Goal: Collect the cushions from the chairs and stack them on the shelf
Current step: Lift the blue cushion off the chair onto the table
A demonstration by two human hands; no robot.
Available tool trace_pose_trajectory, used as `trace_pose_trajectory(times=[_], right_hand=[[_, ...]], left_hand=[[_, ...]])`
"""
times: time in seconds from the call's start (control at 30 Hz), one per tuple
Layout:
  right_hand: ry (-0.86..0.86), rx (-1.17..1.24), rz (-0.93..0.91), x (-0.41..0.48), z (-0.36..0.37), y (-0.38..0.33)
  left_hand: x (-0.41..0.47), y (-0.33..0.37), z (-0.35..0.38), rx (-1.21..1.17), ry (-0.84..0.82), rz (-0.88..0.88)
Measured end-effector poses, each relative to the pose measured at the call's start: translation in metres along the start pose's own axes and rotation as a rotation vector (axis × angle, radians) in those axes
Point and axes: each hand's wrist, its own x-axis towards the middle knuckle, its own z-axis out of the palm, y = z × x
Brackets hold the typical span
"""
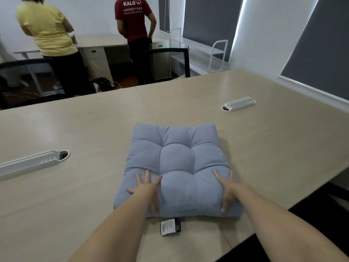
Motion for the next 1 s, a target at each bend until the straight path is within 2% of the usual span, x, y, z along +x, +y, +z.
trace_pose_trajectory(times=[0.13, 0.23, 0.3, 0.4, 0.5, 0.77, 1.0], right_hand=[[0.041, -0.007, 0.001, 0.024, -0.016, -0.011], [0.106, 0.012, 0.038, 0.044, -0.030, -0.022], [0.186, 0.097, 0.093, 0.063, -0.039, -0.029], [0.437, 0.271, 0.167, 0.089, -0.046, -0.043], [0.602, 0.315, 0.131, 0.105, -0.050, -0.051], [0.542, 0.539, 0.121, 0.061, -0.059, -0.014], [0.553, 0.657, 0.210, -0.019, -0.053, 0.080]], left_hand=[[0.017, 0.002, -0.015, -0.032, -0.007, -0.019], [0.035, 0.001, -0.031, -0.062, 0.061, -0.016], [0.051, -0.002, -0.040, -0.091, 0.163, 0.008], [0.076, -0.005, -0.045, -0.171, 0.392, 0.014], [0.089, -0.003, -0.043, -0.237, 0.557, -0.022], [0.070, 0.002, -0.068, -0.240, 0.419, 0.047], [0.019, 0.079, -0.087, -0.154, 0.392, 0.327]])
